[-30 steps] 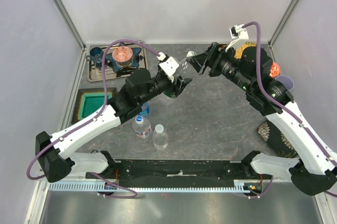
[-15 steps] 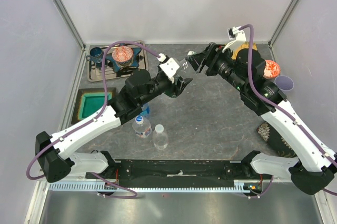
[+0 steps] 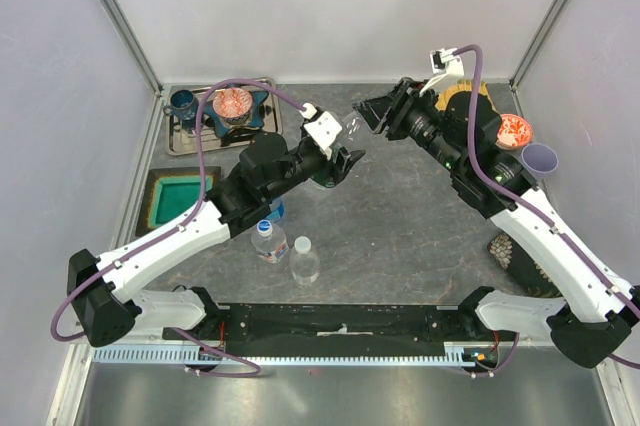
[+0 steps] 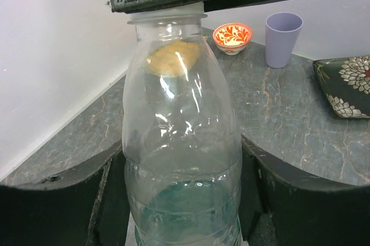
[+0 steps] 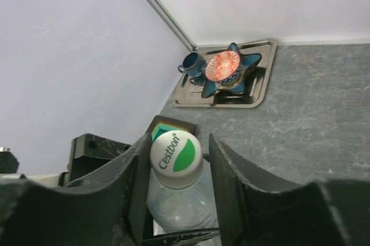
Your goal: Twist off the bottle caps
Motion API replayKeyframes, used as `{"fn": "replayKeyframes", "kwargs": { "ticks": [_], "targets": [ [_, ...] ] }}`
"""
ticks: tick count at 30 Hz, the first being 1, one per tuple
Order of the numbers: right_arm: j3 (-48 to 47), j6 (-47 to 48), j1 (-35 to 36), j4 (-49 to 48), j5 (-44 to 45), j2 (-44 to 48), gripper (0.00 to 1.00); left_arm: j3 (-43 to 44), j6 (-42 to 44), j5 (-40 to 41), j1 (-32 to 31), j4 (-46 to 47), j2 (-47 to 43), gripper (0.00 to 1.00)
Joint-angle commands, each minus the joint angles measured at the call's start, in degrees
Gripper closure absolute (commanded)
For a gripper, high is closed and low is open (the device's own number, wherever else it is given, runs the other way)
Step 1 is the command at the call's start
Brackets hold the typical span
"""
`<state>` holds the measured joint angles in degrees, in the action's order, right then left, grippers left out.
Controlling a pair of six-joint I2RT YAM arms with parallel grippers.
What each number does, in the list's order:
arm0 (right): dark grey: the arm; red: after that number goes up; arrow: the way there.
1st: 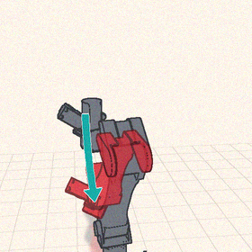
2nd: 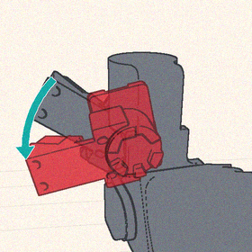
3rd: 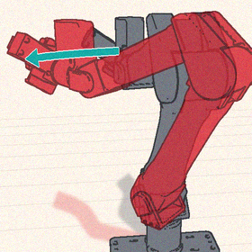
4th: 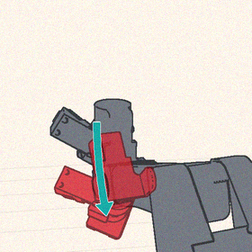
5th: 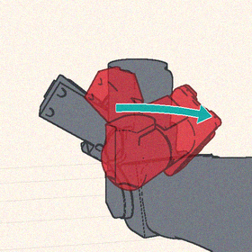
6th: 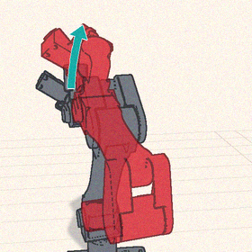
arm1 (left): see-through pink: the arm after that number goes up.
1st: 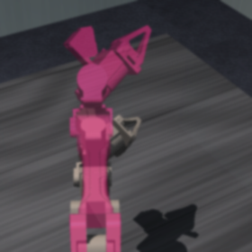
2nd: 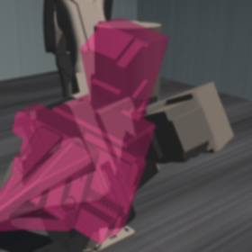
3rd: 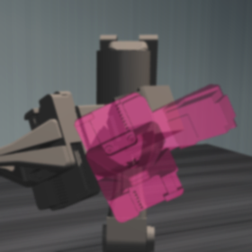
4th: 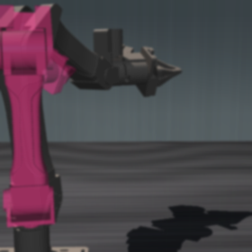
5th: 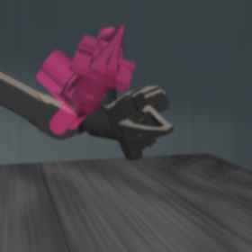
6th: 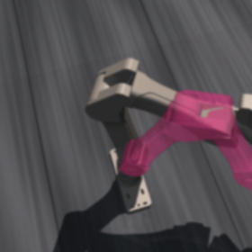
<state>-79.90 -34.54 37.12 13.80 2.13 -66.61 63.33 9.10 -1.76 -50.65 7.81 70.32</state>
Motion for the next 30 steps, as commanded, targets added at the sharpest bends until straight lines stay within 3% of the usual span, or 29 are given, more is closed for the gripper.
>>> {"fn": "replayKeyframes", "kwargs": {
  "ticks": [1, 4, 7, 8, 9, 11, 15, 16, 17, 19, 20, 23, 30],
  "targets": [
    [1.1, -0.3, 0.1, -2.9, 0.0, -0.2, 0.54, -0.1, 2.3, 0.2, -0.4, 4.1, -0.8, 0.67],
    [1.5, -0.3, 0.1, -3.1, -0.1, -0.1, 0.64, -0.3, 2.3, 0.3, -0.4, 4.2, -0.8, 0.67],
    [2.1, -0.3, 0.1, -3.1, -0.4, 0.0, 0.84, -0.3, 2.4, 0.2, -0.4, 4.1, -1.1, 0.67],
    [2.3, 0.1, 0.0, -3.1, -0.6, 0.1, 0.97, -0.3, 2.4, -0.4, -0.4, 3.8, -1.2, 0.67],
    [2.5, 0.6, 0.1, -2.7, -0.8, 0.1, 1.00, 0.1, 2.3, -0.8, -0.3, 3.3, -1.3, 0.67],
    [2.9, 1.5, 0.1, -2.1, -0.9, 0.3, 1.00, 1.3, 1.8, -2.5, -0.4, 0.3, -1.6, 0.68],
    [3.0, 6.4, -0.1, -1.6, -4.7, 1.5, 1.00, 6.1, -0.4, -11.9, 0.4, -5.6, -1.3, 0.82],
    [2.4, 6.9, -0.7, -1.5, -6.2, 1.7, 1.00, 6.8, -2.6, -15.6, 2.0, -6.6, -1.3, 0.83],
    [2.1, 7.4, -1.2, -1.6, -11.3, 1.7, 1.00, 7.2, -4.4, -25.4, 3.4, -6.4, -1.3, 0.83],
    [1.2, 8.2, -3.4, -1.8, -16.4, 1.9, 1.00, 7.9, -12.1, -36.9, 8.8, -4.6, -1.2, 0.83],
    [1.0, 8.4, -4.1, -2.0, -20.9, 2.1, 1.00, 7.9, -15.1, -46.3, 10.5, -0.7, -1.0, 0.83],
    [0.4, 9.3, -6.0, -2.8, -27.3, 3.1, 1.00, 7.6, -25.5, -59.1, 15.0, 7.7, 0.2, 0.83],
    [1.6, 10.3, -6.1, -7.8, -39.5, 4.3, 1.00, 7.3, -46.5, -73.6, 17.6, 26.6, 4.8, 0.85]
  ]
}}
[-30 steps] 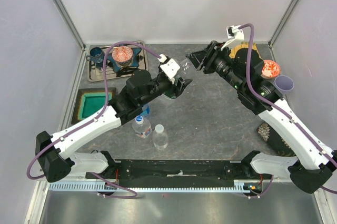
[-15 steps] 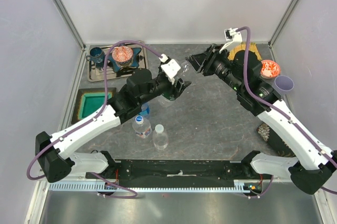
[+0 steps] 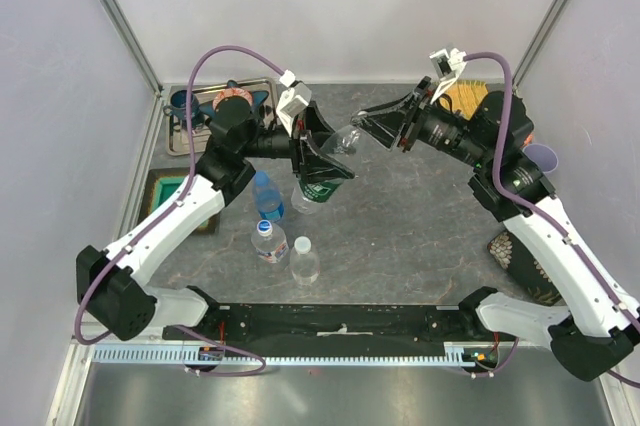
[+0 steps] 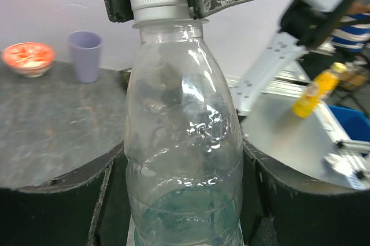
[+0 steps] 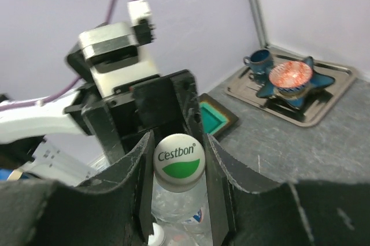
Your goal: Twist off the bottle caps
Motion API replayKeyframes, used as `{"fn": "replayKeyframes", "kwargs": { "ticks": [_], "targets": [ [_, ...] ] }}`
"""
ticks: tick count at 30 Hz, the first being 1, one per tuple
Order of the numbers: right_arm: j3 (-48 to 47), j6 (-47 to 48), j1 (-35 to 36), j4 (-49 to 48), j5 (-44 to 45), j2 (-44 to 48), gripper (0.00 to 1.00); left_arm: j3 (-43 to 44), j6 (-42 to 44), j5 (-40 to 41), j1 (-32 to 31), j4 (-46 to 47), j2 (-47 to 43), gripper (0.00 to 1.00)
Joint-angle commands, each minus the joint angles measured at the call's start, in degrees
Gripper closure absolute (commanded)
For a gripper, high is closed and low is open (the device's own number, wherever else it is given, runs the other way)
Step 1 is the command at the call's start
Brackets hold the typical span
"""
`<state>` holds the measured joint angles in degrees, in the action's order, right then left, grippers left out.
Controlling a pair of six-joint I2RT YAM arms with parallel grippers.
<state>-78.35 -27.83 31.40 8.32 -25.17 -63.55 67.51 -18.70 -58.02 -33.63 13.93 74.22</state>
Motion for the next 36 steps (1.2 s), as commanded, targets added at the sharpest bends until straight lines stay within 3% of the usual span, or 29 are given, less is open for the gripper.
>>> {"fn": "replayKeyframes", "kwargs": {
  "ticks": [1, 6, 13, 19, 21, 22, 25, 28, 36],
  "targets": [
    [0.3, 3.8, -0.4, -3.1, -13.8, 1.5, 1.00, 3.2, -21.0, -18.5, 0.6, 23.1, 2.3, 0.85],
    [2.1, 3.7, -0.4, -9.8, -21.6, 2.6, 1.00, 3.2, -32.8, -22.2, 0.6, 34.9, 5.8, 0.87],
    [3.7, 7.3, 0.0, -11.1, -35.7, 2.0, 1.00, 3.6, -36.5, -23.7, 0.6, 39.9, 8.4, 0.91],
    [4.4, 6.9, 0.1, -10.5, -32.1, 2.2, 0.98, 3.9, -35.4, -23.7, 0.6, 38.5, 8.9, 0.94],
    [3.4, 6.7, -0.1, -9.2, -27.4, 2.5, 0.55, 4.2, -32.2, -23.1, 0.6, 34.5, 8.6, 0.94],
    [2.9, 6.5, -0.1, -8.6, -24.8, 2.6, 0.30, 4.5, -30.5, -22.8, 0.6, 31.8, 8.4, 0.94],
    [0.0, 6.5, -0.2, -4.5, -16.0, 2.6, 0.09, 5.9, -21.0, -21.0, 0.6, 19.1, 7.2, 0.94],
    [-3.1, 5.7, -0.2, -2.4, -8.1, 2.9, 0.02, 7.4, -13.2, -18.2, 0.6, 10.0, 6.5, 0.94],
    [-13.0, 0.8, -0.2, 6.2, 7.9, -0.3, 0.02, 10.2, 3.9, -2.6, -0.3, -8.5, 4.1, 0.91]
  ]
}}
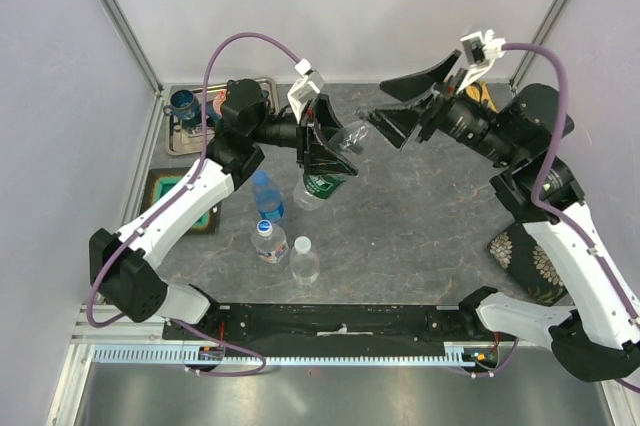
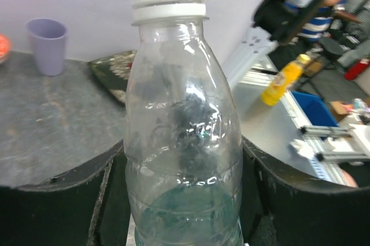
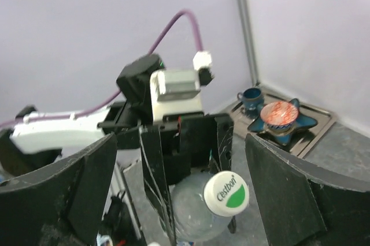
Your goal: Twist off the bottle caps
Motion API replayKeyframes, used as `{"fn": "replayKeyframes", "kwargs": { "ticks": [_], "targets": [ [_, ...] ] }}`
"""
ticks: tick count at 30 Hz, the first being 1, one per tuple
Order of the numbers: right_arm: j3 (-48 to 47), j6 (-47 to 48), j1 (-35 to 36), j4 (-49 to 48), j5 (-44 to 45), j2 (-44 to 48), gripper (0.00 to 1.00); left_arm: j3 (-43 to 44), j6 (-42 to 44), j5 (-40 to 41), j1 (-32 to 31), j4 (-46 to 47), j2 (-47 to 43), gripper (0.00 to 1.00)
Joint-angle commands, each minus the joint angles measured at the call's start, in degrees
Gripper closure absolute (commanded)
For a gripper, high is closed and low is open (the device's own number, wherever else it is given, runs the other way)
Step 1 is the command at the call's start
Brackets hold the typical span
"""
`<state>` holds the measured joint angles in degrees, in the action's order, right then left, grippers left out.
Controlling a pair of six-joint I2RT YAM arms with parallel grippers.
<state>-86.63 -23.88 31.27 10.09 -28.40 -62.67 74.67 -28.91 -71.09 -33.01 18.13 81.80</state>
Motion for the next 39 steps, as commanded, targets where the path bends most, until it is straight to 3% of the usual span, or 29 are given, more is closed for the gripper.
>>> {"fn": "replayKeyframes", "kwargs": {
  "ticks": [1, 9, 14, 26, 39],
  "targets": [
    [-5.0, -4.1, -0.2, 5.3, 12.6, -1.4, 0.02, 3.0, 15.9, 13.0, -1.3, -14.1, -3.9, 0.91],
    [-2.4, -11.4, -0.1, 11.3, 25.1, -1.6, 0.02, -0.7, 28.8, 42.5, -7.8, -19.5, -8.4, 0.90],
    [-2.1, -13.6, -0.1, 11.5, 25.9, -2.1, 0.03, -1.9, 36.1, 58.4, -12.5, -19.7, -9.2, 0.89],
    [-1.6, -14.9, 0.2, 12.4, 25.9, -4.4, 0.17, -1.9, 40.3, 69.9, -18.3, -19.5, -8.4, 0.89],
    [0.0, -14.9, 0.6, 12.5, 26.6, -5.5, 0.28, -2.7, 41.2, 70.9, -19.8, -18.6, -8.7, 0.89]
  ]
}}
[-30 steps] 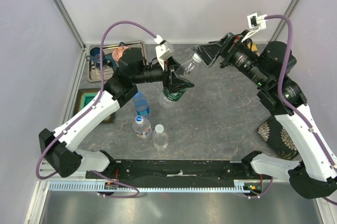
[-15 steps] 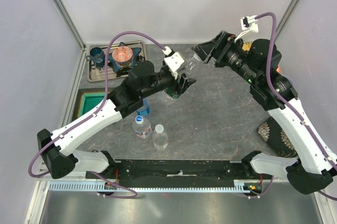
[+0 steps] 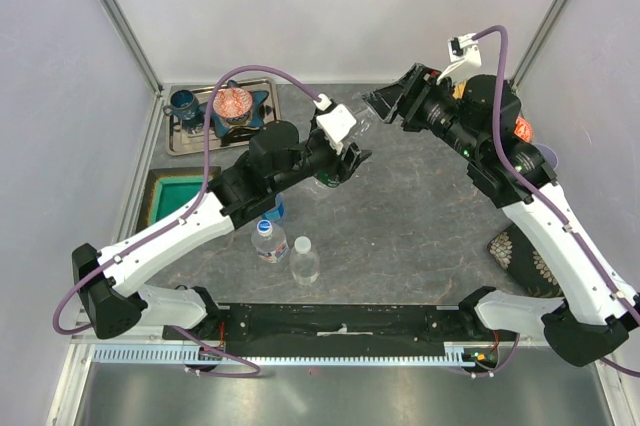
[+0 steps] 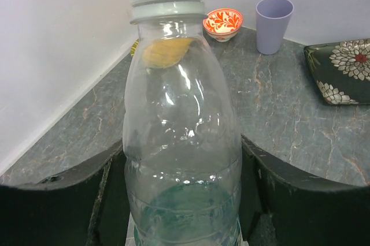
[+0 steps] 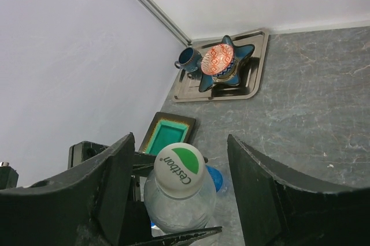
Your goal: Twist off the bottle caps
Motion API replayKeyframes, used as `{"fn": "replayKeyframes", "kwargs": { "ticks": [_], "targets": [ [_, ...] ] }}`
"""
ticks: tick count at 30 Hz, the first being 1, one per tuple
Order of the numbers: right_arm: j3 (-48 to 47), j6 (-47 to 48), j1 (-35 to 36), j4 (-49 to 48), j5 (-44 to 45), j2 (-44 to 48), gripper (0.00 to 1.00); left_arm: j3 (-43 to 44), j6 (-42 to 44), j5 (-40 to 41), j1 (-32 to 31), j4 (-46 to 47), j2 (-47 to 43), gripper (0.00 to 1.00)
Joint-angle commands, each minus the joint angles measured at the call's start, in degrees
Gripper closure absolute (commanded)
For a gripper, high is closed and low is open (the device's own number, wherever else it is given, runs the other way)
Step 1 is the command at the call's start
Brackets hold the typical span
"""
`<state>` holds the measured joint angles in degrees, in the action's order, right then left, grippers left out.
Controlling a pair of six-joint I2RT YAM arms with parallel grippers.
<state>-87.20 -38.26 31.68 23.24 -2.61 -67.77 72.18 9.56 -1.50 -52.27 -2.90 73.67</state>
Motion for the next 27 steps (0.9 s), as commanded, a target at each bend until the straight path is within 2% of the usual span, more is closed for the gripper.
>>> {"fn": "replayKeyframes", "kwargs": {
  "ticks": [1, 8, 14, 17, 18, 21, 23, 27],
  "targets": [
    [0.5, -0.5, 0.4, -0.7, 0.8, -0.4, 0.30, -0.3, 2.7, 1.4, -0.6, 2.6, -0.6, 0.89],
    [1.5, -0.4, 0.7, -1.0, 1.0, -0.3, 0.39, -0.4, 2.8, 1.3, -0.8, 2.7, -0.8, 0.89],
    [2.6, -0.6, 0.7, -1.3, 1.1, 0.2, 0.58, -0.8, 2.7, 1.3, -0.8, 2.7, -0.9, 0.89],
    [3.3, -0.6, 0.7, -1.3, 1.5, 0.5, 0.81, -1.1, 2.6, 1.4, -0.8, 2.6, -1.0, 0.89],
    [3.4, -0.5, 0.7, -1.4, 1.6, 0.6, 1.00, -1.3, 2.6, 1.4, -0.7, 2.7, -1.2, 0.89],
    [4.8, 0.9, 0.7, -3.0, 1.0, 1.7, 1.00, -1.4, 2.0, 0.4, -0.7, 2.6, -1.5, 0.90],
    [6.2, 3.0, 0.6, -5.6, 0.5, 3.2, 1.00, -1.3, 1.3, -3.8, -0.6, 2.3, -2.1, 0.93],
    [7.8, 7.0, 0.7, -10.8, -6.2, 5.3, 1.00, 0.8, -1.3, -18.2, 0.8, -0.8, -2.4, 0.94]
  ]
}}
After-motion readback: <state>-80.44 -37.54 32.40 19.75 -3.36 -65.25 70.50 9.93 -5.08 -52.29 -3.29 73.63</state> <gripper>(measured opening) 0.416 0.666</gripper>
